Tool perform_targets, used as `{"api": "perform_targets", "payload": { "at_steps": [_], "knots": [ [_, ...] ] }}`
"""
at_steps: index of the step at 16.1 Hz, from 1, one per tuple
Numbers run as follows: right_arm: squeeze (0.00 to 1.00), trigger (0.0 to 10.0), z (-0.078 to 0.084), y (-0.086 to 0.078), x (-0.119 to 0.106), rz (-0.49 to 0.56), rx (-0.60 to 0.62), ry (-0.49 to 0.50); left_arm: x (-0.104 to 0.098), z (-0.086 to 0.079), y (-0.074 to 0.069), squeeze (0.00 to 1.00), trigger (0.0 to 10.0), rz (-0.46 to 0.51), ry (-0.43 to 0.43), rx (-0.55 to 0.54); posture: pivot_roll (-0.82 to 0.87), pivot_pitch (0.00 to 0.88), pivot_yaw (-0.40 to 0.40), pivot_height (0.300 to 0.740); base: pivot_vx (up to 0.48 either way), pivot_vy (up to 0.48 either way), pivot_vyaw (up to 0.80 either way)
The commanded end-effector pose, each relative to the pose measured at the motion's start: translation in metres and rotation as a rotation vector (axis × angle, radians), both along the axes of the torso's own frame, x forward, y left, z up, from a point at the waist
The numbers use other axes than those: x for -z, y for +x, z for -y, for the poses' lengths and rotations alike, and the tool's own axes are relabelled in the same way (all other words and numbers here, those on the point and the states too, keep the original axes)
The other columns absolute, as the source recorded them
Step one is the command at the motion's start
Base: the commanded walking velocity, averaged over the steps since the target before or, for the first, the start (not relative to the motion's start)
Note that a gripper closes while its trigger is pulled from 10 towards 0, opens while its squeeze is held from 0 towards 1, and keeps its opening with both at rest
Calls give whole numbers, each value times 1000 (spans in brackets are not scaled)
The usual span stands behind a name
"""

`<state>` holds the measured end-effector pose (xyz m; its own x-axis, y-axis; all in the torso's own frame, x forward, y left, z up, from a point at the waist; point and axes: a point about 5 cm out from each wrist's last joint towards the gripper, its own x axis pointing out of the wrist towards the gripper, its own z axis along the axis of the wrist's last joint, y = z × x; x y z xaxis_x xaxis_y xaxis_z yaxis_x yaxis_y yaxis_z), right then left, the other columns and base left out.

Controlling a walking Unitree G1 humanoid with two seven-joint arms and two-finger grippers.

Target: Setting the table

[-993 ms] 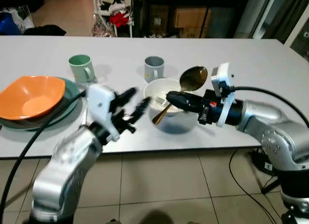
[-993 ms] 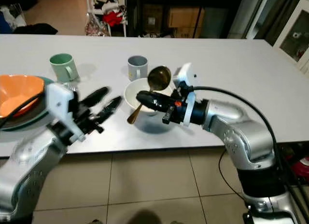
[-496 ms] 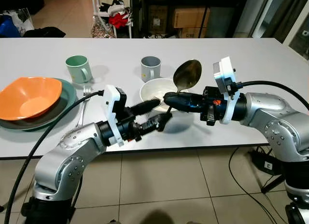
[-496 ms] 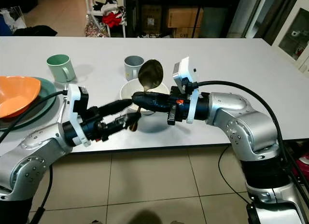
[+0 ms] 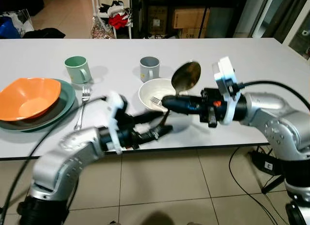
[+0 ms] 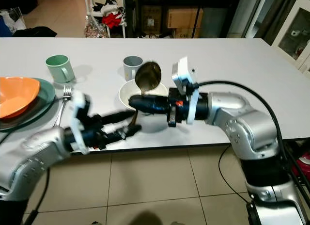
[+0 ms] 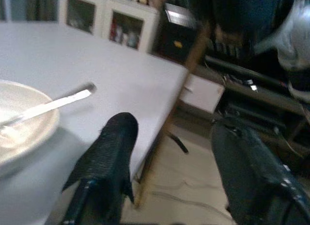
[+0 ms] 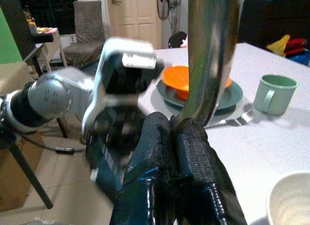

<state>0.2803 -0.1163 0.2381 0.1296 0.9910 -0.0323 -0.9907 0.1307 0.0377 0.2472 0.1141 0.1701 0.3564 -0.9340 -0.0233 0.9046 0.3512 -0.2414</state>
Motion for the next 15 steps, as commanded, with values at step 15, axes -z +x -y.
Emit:
{"api": "perform_targets", "payload": {
  "at_steps": [15],
  "knots": [
    [0, 10000, 0, 4, -9, 20, 8, 42, 9, -1, 2, 0, 0, -22, 17, -26, -46, 0, 13, 740, 0, 0, 0]
  ]
}}
